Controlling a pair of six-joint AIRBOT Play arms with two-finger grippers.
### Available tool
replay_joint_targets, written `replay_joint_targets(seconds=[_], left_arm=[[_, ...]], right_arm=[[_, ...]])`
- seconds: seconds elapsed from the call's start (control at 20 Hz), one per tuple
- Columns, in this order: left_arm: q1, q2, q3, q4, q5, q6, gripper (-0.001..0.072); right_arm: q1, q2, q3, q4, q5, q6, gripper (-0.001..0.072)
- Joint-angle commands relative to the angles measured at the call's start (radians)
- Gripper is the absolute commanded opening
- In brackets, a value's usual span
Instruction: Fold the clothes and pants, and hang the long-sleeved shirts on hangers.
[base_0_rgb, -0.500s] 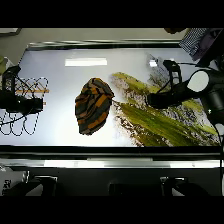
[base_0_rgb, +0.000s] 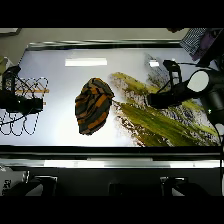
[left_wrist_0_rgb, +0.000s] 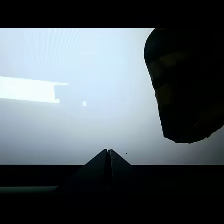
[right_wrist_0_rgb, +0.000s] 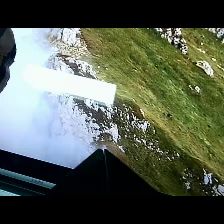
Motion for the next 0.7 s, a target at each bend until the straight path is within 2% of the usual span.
replay_joint_targets(seconds=[0.0, 0.65], left_arm=[[0.0, 0.0, 0.0, 0.0, 0.0, 0.0, 0.0025], [0.001, -0.002, 0.0, 0.0, 0.008, 0.0, 0.0025]], right_arm=[[0.0, 0.0, 0.001, 0.0, 0.0, 0.0, 0.0026], [0.0, 0.0, 0.001, 0.0, 0.0, 0.0, 0.0026]])
